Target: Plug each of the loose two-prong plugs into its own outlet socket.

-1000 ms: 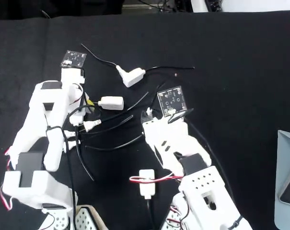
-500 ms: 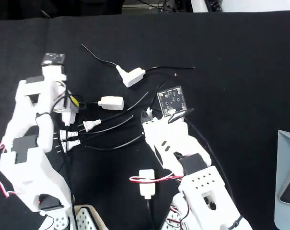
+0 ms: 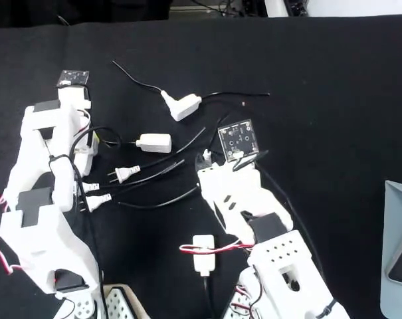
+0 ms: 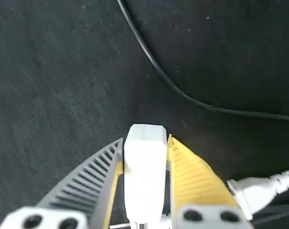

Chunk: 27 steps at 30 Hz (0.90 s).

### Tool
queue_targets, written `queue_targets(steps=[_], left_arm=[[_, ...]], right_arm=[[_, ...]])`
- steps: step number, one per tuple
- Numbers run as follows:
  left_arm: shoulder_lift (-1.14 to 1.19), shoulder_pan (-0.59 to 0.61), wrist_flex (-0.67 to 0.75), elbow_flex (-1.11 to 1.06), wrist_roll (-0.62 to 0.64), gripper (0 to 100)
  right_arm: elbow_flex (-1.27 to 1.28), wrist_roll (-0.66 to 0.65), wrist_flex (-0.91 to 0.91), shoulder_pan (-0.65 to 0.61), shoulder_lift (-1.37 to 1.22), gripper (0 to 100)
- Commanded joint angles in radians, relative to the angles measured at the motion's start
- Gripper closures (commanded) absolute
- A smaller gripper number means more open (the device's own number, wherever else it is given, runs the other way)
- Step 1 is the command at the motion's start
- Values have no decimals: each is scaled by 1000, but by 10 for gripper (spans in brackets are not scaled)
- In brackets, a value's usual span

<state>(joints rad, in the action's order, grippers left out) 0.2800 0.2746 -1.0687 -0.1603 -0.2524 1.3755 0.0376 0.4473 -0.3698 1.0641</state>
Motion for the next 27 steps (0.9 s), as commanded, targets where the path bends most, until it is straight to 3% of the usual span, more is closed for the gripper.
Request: queue_targets(steps=[1,10,16,21,27], left_arm=[[-23,-61,-75,54,-9,919],[-376,-246,-186,-93,-5,960],[-597,-406,-153,-321,0,959],[-628,-478,-80,-460,29,959],[-628,-421,74,-624,38,791]], right_arm=[[-5,0,-21,11,16,985],[-5,-5,-20,26,16,985],[-39,-6,-14,130,16,985],[-44,-6,-14,147,16,985],[-42,-6,-14,144,16,985]])
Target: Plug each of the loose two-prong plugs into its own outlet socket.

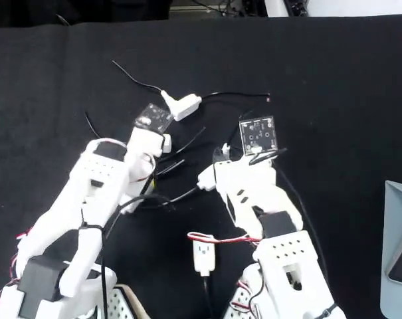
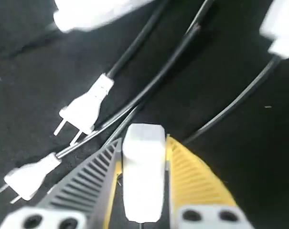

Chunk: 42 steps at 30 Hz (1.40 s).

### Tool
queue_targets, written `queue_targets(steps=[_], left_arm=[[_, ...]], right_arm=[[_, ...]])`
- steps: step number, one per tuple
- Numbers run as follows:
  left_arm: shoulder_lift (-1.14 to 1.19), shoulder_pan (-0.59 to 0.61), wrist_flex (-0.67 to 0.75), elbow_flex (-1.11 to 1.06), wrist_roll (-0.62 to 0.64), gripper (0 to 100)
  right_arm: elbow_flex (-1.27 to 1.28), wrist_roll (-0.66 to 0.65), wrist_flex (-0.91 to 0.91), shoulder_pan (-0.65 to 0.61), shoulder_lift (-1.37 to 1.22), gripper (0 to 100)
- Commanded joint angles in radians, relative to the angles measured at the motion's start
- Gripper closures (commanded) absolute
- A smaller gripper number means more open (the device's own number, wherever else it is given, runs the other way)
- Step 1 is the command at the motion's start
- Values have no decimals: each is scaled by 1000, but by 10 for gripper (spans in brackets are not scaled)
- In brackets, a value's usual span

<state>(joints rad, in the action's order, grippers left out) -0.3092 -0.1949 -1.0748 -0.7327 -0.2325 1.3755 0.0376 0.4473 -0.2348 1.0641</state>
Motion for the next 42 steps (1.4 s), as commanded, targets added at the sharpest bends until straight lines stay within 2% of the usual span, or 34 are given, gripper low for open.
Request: queue_targets(steps=[1,4,8,14,17,21,26,29,33,36,42], left_arm=[[-38,74,87,-58,34,764],[-46,156,89,-56,46,729],[-41,242,83,-16,0,727],[-43,334,81,19,0,726],[-51,341,48,35,-2,725],[-52,334,-114,139,-2,725],[-46,265,-203,156,3,726],[-41,236,-147,79,5,729],[-41,239,21,-65,6,732],[-41,232,124,-148,0,784],[-52,203,155,-136,-2,887]], right_arm=[[-42,-6,-14,9,16,985],[-42,-6,-14,8,16,985],[-41,-6,-14,8,16,985],[-31,-6,-14,-9,16,985],[-31,-6,-14,-21,16,985],[-30,-6,-12,-25,16,985],[-30,-6,-12,-25,16,985],[-24,-6,-12,-25,16,985],[-21,-6,-12,-25,16,985],[-21,-6,-12,-25,16,985],[-21,-6,-12,-25,16,985]])
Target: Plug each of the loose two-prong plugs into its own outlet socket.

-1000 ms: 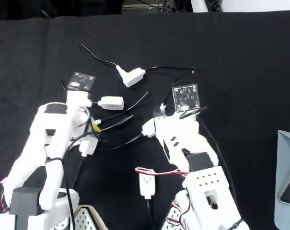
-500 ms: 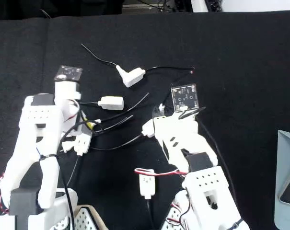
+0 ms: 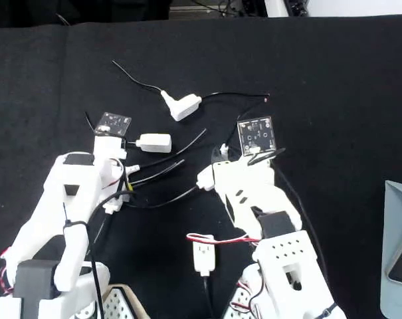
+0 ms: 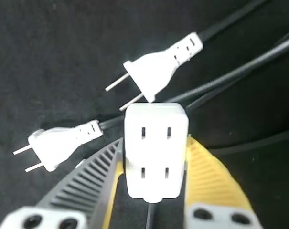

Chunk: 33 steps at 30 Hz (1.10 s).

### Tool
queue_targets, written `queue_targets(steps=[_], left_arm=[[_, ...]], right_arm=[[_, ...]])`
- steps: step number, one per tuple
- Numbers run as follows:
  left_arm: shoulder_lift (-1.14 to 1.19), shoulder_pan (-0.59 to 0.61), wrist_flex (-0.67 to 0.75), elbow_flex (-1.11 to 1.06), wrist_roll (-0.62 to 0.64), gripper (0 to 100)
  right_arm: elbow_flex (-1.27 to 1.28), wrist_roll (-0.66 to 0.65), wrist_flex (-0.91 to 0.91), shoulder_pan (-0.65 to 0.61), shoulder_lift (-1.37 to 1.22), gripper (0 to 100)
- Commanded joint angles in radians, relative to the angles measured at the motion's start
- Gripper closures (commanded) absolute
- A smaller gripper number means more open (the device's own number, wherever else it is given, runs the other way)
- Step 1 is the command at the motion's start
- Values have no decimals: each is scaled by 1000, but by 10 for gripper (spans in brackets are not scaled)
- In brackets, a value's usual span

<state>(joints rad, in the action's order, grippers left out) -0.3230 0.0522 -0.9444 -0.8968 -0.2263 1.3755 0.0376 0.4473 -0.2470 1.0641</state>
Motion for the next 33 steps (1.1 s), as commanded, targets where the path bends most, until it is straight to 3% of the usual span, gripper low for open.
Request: queue_targets(steps=[1,8,13,18,25,33], left_arm=[[-38,-65,25,33,-8,899],[-37,-291,34,44,-8,920],[-28,-329,25,41,-8,884],[-38,-239,-51,79,25,720],[-81,-101,-199,214,80,718],[-434,113,-207,82,189,714]], right_arm=[[-21,-6,-12,-11,16,985],[-22,-6,-12,-8,16,985],[-22,-6,-12,-8,16,985],[-22,-8,-12,-8,16,985],[-25,-71,-12,-32,16,985],[-22,-150,-12,-253,16,985]])
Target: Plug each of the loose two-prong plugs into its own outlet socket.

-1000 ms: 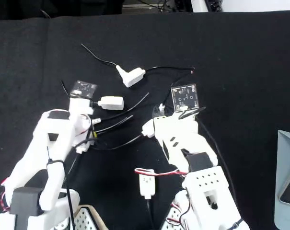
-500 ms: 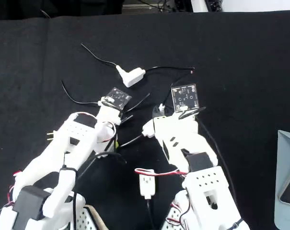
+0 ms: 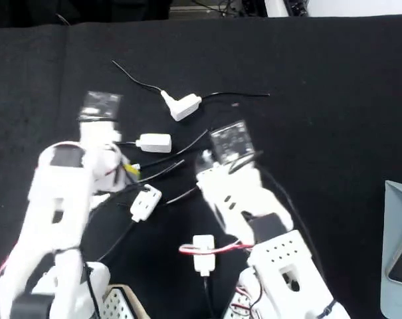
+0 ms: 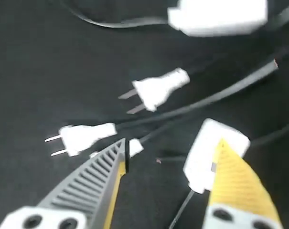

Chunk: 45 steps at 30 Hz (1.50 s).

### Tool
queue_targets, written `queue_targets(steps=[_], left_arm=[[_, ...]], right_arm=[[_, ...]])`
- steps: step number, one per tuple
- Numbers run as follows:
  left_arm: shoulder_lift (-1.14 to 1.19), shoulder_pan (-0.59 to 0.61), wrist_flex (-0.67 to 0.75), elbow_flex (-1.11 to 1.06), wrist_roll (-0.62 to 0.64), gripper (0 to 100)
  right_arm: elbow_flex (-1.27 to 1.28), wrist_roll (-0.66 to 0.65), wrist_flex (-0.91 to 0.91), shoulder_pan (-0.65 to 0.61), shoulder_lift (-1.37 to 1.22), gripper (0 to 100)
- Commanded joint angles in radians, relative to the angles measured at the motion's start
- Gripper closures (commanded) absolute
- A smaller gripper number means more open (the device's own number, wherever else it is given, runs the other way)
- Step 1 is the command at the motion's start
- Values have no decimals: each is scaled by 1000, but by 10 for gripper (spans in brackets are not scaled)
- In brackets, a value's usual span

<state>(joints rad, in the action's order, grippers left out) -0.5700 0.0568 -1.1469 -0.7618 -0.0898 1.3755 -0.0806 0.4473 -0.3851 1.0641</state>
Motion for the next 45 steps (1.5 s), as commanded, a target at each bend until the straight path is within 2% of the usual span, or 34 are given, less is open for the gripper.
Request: queue_targets(steps=[1,5,8,13,20,29,45], left_arm=[[-232,139,8,-84,60,714],[-394,234,104,-251,106,714],[-486,254,181,-369,147,714],[-605,259,190,-437,153,717],[-674,259,192,-484,153,718],[-675,259,196,-490,150,718],[-674,257,192,-489,149,718]], right_arm=[[-22,-32,-12,-149,15,985],[-30,-37,-12,-261,15,985],[-45,-37,-12,-327,5,985],[-101,-34,-44,-388,-137,986],[-128,-37,-285,-400,-398,986],[-122,-37,-442,-397,-529,987],[-94,-37,-491,-393,-674,987]])
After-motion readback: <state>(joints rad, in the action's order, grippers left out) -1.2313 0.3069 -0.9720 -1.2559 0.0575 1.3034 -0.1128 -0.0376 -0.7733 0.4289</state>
